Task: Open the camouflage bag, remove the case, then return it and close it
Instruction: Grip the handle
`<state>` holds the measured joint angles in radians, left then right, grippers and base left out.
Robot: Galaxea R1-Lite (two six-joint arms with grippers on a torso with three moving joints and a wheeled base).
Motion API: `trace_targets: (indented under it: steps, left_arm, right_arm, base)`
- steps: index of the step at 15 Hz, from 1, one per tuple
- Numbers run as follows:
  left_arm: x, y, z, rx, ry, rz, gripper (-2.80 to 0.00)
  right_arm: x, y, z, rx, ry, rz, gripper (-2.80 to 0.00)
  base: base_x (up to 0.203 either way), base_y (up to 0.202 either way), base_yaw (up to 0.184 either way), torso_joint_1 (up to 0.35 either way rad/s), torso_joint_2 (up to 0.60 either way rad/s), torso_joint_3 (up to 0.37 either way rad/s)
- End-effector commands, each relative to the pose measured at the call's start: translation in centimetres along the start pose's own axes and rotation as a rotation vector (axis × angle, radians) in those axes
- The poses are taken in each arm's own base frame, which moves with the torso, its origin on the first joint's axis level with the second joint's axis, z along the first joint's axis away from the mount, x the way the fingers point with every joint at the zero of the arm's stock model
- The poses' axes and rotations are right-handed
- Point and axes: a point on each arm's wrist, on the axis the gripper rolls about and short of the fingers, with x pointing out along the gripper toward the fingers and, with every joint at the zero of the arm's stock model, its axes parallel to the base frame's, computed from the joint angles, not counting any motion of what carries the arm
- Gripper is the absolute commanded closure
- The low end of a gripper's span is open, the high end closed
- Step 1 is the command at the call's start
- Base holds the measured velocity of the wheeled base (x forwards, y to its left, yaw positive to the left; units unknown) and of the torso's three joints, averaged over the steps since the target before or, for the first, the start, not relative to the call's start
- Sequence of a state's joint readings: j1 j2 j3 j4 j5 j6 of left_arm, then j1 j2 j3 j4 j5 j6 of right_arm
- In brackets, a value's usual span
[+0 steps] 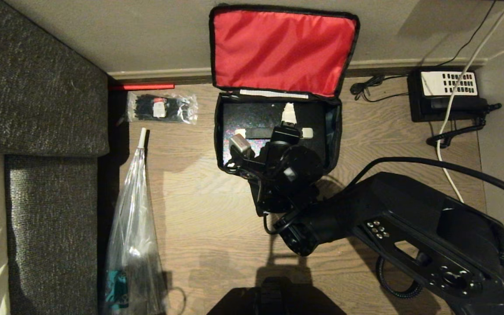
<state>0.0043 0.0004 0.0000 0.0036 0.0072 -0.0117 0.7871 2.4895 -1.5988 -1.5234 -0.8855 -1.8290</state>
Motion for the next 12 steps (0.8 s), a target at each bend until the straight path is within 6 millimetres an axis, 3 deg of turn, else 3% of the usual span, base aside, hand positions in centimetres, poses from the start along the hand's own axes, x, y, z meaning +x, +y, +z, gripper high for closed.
trace_targets:
  steps: [1, 12]
  left_arm:
    - [0.0, 0.0, -0.1, -0.001, 0.001, 0.001, 0.0]
    - [0.0, 0.0, -0.1, -0.001, 0.001, 0.001, 0.0]
  right_arm:
    - [0.5, 0.2, 0.1, 0.008, 0.013, -0.019, -2.8]
    - [1.3, 1.4, 0.3, 0.04, -0.013, -0.049, -2.8]
  base:
    - [0.0, 0.0, 0.0, 0.0, 0.0, 0.0]
    - [0.0, 0.0, 0.0, 0.0, 0.0, 0.0]
